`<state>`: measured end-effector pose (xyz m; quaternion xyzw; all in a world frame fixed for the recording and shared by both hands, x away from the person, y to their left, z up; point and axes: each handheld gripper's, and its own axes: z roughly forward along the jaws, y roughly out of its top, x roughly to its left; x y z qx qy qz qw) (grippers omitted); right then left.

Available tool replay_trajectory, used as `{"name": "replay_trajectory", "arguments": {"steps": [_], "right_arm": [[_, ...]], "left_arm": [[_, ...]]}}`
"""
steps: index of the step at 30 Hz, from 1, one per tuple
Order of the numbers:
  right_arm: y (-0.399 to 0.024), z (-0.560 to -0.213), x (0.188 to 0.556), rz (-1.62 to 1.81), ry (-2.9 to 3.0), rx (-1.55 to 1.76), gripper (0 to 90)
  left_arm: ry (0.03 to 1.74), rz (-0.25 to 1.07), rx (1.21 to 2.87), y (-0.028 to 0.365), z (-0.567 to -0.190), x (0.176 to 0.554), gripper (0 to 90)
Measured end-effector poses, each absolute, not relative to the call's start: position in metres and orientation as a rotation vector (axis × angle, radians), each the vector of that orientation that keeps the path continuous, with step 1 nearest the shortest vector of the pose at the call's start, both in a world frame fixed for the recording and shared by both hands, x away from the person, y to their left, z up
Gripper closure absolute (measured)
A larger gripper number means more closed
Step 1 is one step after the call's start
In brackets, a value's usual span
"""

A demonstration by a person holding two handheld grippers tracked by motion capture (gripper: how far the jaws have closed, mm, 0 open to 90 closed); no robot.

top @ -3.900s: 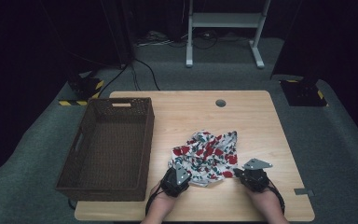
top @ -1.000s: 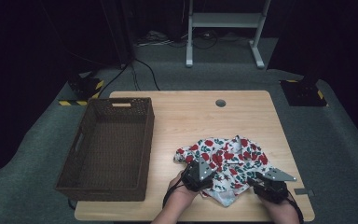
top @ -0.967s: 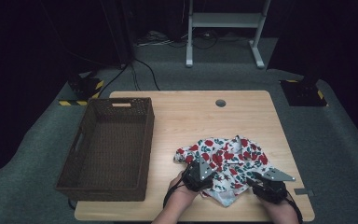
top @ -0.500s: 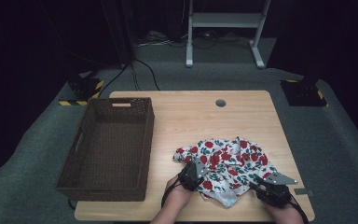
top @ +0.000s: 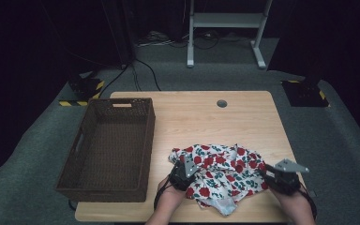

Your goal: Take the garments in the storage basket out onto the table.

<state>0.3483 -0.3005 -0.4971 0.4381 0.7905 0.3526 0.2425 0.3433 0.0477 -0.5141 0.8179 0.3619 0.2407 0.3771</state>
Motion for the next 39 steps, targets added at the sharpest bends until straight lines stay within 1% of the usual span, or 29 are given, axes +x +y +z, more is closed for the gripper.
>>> {"name": "replay_trajectory", "arguments": {"steps": [3,6,7,8,9,11,12,14,19,22,24,25,26,27,28,29,30,31,32,33,34,35,39], "right_arm": [[-0.298,-0.499,0.381,0.945,2.136,1.232,55.6],[-0.293,-0.511,0.406,0.917,2.151,1.281,50.0],[-0.292,-0.517,0.412,0.904,2.166,1.302,50.0],[-0.291,-0.523,0.415,0.887,2.186,1.321,52.7],[-0.290,-0.528,0.416,0.883,2.213,1.326,60.2],[-0.288,-0.530,0.410,0.912,2.232,1.301,79.0],[-0.286,-0.529,0.405,0.908,2.241,1.268,86.3],[-0.283,-0.524,0.390,0.931,2.237,1.207,88.1],[-0.282,-0.504,0.338,1.024,2.190,1.112,88.3],[-0.287,-0.488,0.310,1.077,2.155,1.065,88.5],[-0.293,-0.469,0.299,1.112,2.112,1.042,88.8],[-0.296,-0.456,0.299,1.122,2.091,1.026,89.0],[-0.299,-0.440,0.305,1.129,2.065,1.009,89.2],[-0.300,-0.424,0.320,1.120,2.044,1.003,89.1],[-0.301,-0.409,0.342,1.102,2.026,1.020,88.8],[-0.300,-0.396,0.368,1.047,2.016,1.032,87.5],[-0.300,-0.387,0.393,0.991,2.007,1.055,81.0],[-0.300,-0.381,0.414,0.971,1.977,1.096,70.3],[-0.301,-0.380,0.427,0.962,1.951,1.143,63.8],[-0.301,-0.381,0.433,0.965,1.953,1.169,62.1],[-0.300,-0.385,0.436,0.952,1.963,1.155,61.0],[-0.299,-0.390,0.436,0.933,1.969,1.141,59.0],[-0.303,-0.413,0.427,0.933,1.989,1.139,57.1]], "left_arm": [[0.943,0.618,2.087,0.049,-0.515,0.350,84.5],[0.953,0.610,2.091,0.052,-0.517,0.354,85.1],[0.956,0.606,2.093,0.053,-0.517,0.354,85.7],[0.958,0.600,2.093,0.053,-0.518,0.354,86.4],[0.954,0.598,2.095,0.054,-0.518,0.353,86.9],[0.946,0.591,2.095,0.056,-0.517,0.348,87.7],[0.942,0.590,2.090,0.057,-0.516,0.345,87.8],[0.938,0.591,2.073,0.060,-0.511,0.335,88.0],[0.872,0.625,2.057,0.063,-0.488,0.300,88.1],[0.789,0.657,2.055,0.062,-0.462,0.277,88.1],[0.746,0.678,2.028,0.063,-0.436,0.273,88.3],[0.730,0.695,2.015,0.063,-0.420,0.279,88.3],[0.722,0.721,2.006,0.061,-0.403,0.293,88.4],[0.740,0.738,1.992,0.058,-0.386,0.317,88.4],[0.789,0.762,1.996,0.054,-0.375,0.348,88.2],[0.841,0.833,2.031,0.049,-0.369,0.381,84.9],[0.920,0.878,2.044,0.046,-0.370,0.411,70.9],[0.993,0.870,2.051,0.045,-0.375,0.432,65.1],[1.030,0.830,2.065,0.045,-0.383,0.445,60.6],[1.039,0.817,2.057,0.044,-0.390,0.451,55.6],[1.046,0.807,2.050,0.043,-0.398,0.453,54.0],[1.051,0.782,2.043,0.042,-0.406,0.454,53.6],[1.010,0.715,2.064,0.029,-0.439,0.442,50.7]]}}
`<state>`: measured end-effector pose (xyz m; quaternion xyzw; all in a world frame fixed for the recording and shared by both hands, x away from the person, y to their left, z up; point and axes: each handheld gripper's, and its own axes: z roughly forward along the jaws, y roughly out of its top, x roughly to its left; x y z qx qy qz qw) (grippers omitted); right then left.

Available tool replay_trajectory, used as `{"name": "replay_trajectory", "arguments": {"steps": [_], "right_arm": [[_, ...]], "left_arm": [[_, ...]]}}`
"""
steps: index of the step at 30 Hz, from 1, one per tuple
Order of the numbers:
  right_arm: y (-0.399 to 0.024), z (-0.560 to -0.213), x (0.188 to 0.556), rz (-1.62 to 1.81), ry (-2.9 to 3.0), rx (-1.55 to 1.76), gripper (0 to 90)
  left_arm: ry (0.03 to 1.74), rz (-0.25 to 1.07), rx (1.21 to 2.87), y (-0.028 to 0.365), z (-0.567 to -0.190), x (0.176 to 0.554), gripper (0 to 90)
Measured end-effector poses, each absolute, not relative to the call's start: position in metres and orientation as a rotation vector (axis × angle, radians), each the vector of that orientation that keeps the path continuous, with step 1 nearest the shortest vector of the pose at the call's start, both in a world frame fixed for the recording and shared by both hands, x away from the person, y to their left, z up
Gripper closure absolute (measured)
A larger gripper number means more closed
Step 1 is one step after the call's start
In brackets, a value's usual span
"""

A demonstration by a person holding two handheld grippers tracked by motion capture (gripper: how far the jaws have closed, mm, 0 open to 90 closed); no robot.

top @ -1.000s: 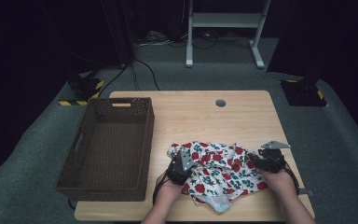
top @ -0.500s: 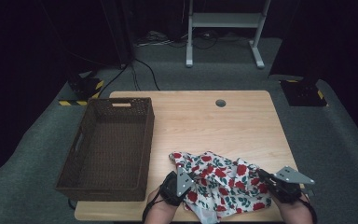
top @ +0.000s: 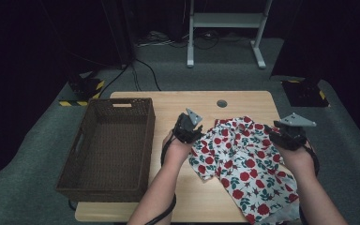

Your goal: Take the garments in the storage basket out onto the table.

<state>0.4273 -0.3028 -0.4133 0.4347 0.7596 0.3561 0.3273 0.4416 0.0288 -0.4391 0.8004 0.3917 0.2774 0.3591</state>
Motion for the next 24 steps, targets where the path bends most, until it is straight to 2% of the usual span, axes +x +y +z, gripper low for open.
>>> {"name": "replay_trajectory", "arguments": {"steps": [13,24], "right_arm": [[-0.329,-0.469,0.375,0.931,2.032,1.196,54.8],[-0.340,-0.501,0.342,0.897,2.081,1.211,54.1]], "left_arm": [[0.960,0.543,2.069,0.002,-0.484,0.403,50.0],[0.972,0.490,2.129,0.016,-0.520,0.376,48.5]]}}
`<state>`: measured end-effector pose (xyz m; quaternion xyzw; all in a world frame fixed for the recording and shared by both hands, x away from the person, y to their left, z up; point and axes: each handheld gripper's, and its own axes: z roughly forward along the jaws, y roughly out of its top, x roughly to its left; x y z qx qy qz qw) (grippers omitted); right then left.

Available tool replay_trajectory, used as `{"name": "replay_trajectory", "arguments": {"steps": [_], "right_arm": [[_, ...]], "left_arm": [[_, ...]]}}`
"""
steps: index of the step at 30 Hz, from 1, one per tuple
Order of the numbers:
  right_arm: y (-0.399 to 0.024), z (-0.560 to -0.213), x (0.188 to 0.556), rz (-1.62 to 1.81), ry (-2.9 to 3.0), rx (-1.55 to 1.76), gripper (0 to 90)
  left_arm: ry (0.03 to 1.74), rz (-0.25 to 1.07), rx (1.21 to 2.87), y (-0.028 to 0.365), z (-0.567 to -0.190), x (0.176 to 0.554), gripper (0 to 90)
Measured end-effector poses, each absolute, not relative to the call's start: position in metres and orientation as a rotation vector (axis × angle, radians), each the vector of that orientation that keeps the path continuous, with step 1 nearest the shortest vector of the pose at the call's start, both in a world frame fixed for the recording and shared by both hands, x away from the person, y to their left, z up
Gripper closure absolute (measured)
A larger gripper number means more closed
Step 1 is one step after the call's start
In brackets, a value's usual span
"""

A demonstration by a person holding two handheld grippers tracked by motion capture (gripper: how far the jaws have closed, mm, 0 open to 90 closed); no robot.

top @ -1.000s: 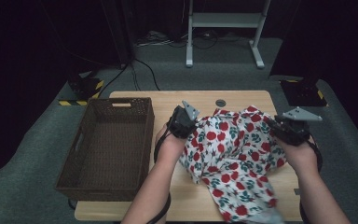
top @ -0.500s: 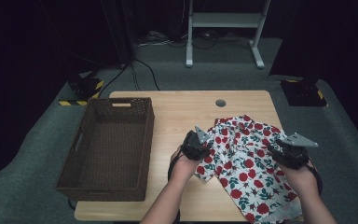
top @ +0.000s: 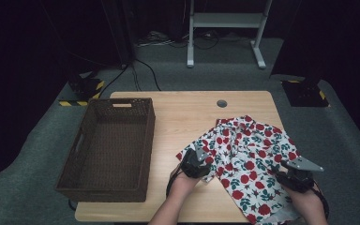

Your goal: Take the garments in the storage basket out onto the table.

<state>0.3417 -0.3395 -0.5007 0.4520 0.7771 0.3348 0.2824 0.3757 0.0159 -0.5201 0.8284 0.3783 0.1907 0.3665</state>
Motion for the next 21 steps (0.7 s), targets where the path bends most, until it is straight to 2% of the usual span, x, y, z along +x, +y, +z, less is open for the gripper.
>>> {"name": "replay_trajectory", "arguments": {"steps": [11,21], "right_arm": [[-0.338,-0.518,0.311,0.862,2.104,1.187,56.1],[-0.331,-0.532,0.308,0.844,2.163,1.215,57.9]], "left_arm": [[0.932,0.439,2.133,0.008,-0.536,0.354,47.5],[0.959,0.448,2.132,0.015,-0.538,0.359,48.6]]}}
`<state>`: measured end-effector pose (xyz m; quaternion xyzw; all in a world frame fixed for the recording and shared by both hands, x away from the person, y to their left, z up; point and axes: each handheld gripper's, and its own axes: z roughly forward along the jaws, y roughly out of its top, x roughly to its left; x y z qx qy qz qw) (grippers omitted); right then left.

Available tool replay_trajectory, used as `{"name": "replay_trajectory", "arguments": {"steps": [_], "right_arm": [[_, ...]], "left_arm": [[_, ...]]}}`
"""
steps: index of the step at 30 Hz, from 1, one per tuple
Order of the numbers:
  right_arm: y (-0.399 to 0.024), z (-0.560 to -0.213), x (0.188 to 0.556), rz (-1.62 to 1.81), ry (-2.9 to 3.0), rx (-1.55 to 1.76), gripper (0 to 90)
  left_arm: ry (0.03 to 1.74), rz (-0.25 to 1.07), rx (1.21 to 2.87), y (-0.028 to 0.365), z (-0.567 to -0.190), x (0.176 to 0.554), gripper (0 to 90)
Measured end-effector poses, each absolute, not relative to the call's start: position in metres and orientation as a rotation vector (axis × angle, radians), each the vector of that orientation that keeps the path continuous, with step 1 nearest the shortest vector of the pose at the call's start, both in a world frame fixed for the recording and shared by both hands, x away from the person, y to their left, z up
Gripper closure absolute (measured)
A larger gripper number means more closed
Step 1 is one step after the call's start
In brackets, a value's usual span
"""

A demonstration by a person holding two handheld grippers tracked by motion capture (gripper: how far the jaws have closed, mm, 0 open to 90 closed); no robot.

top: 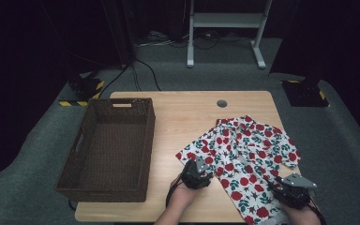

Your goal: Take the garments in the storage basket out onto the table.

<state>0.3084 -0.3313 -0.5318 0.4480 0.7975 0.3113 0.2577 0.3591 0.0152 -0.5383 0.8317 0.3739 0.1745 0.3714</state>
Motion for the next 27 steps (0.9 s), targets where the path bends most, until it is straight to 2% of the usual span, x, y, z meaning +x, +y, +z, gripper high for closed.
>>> {"name": "replay_trajectory", "arguments": {"steps": [6,18,27], "right_arm": [[-0.327,-0.531,0.309,0.877,2.165,1.230,53.7],[-0.320,-0.529,0.304,0.933,2.177,1.190,52.8],[-0.321,-0.531,0.303,0.930,2.178,1.199,52.8]], "left_arm": [[1.023,0.476,2.114,0.029,-0.538,0.371,49.6],[1.179,0.569,2.060,0.064,-0.537,0.409,51.1],[1.259,0.660,2.052,0.078,-0.535,0.423,51.1]]}}
